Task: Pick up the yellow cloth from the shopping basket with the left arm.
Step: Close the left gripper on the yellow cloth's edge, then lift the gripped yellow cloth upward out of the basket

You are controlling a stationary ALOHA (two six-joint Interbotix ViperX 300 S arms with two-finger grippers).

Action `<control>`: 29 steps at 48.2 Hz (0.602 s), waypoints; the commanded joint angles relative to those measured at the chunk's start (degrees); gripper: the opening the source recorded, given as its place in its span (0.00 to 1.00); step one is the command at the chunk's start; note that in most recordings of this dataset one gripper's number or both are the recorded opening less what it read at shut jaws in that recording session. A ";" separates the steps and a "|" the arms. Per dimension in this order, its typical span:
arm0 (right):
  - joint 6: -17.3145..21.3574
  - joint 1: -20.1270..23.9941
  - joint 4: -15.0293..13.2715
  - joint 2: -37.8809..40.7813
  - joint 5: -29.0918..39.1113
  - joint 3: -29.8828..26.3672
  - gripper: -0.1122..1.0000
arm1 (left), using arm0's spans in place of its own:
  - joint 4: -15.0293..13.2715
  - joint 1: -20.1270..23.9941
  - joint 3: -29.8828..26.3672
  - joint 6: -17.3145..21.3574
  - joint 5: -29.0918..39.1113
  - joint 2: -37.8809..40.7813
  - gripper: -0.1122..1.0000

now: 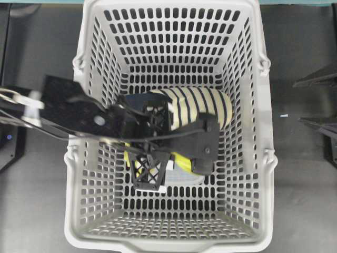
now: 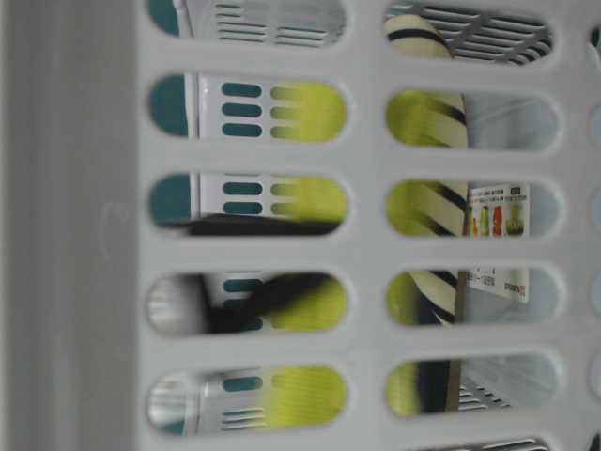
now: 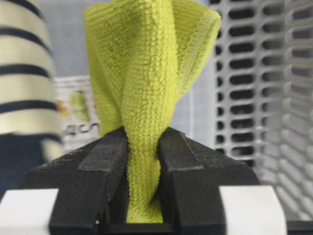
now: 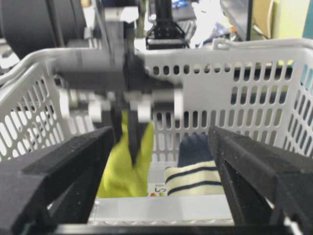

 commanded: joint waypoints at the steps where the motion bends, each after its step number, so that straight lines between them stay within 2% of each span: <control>1: 0.09 0.00 0.18 -0.18 -0.62 -0.26 0.78 | 0.18 0.00 -5.01 0.00 2.81 -3.69 0.21; 12: 0.09 0.00 0.18 -0.88 -0.62 0.09 0.78 | 0.18 0.09 -10.63 0.18 7.12 -6.50 0.21; 29: 0.18 -0.09 0.18 -1.05 -0.70 0.35 0.78 | 0.18 0.97 -9.49 1.23 7.12 -7.21 0.21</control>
